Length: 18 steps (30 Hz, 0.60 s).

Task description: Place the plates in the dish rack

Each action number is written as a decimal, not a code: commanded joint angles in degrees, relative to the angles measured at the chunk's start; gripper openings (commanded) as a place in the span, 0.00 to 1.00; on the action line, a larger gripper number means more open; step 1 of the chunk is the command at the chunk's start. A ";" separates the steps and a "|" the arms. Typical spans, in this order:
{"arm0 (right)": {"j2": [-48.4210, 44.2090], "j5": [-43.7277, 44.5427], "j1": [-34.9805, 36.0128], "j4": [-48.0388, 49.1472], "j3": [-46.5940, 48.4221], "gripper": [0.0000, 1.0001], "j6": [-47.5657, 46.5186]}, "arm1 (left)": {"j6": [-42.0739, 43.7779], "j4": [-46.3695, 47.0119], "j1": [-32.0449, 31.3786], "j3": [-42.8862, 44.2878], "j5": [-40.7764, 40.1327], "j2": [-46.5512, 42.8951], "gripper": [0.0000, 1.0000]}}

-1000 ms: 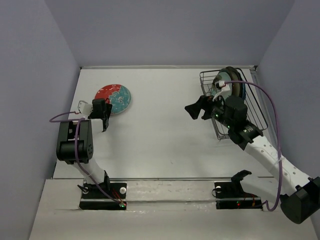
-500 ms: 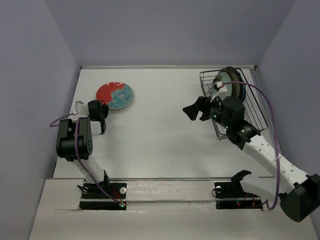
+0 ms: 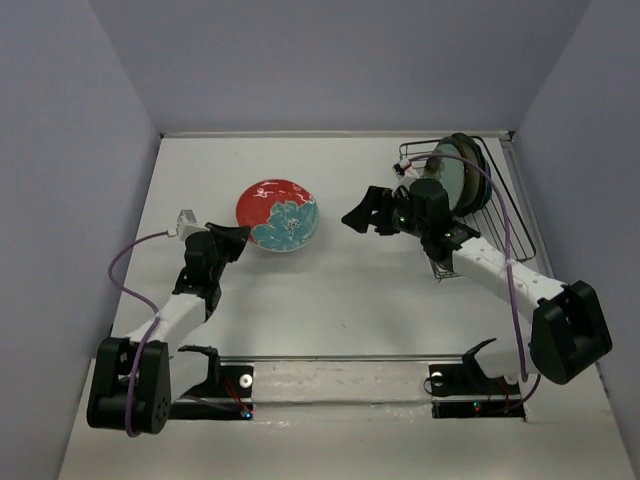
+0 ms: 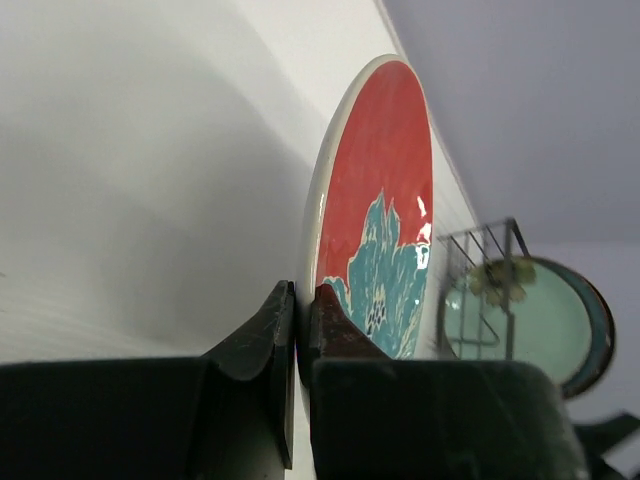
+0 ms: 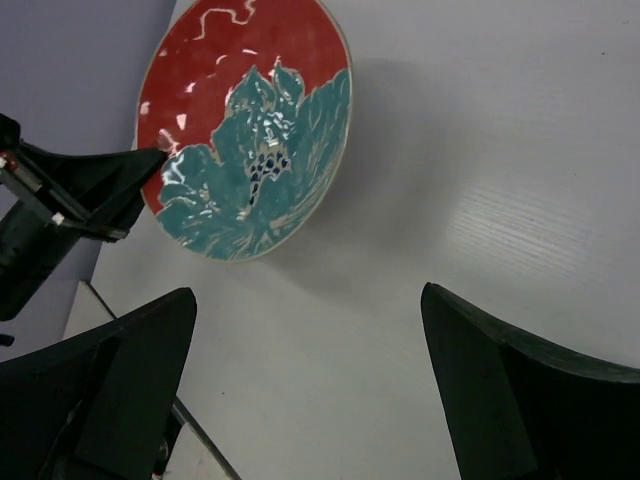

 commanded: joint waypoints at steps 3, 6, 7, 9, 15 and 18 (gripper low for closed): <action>4.63 1.61 0.38 2.20 6.05 1.00 -1.46 | -1.92 7.79 -4.54 -1.77 10.50 -13.70 0.06; 6.83 3.01 0.38 0.79 7.82 1.00 -2.42 | -3.68 7.78 -5.33 -3.71 13.23 -19.31 0.06; 7.09 3.19 0.38 0.61 8.08 1.00 -2.60 | -3.86 7.60 -5.68 -3.80 13.86 -20.38 0.06; 7.62 1.01 0.38 0.61 8.43 1.00 -2.52 | -4.03 7.25 -6.04 -3.98 15.96 -21.87 0.06; 11.22 -11.13 0.38 5.96 8.35 0.98 0.03 | -4.30 9.97 -7.44 -1.87 22.56 -22.59 0.06; 12.37 -12.63 0.38 7.81 7.73 0.94 1.44 | -4.83 11.47 -8.41 -0.38 24.05 -22.15 0.06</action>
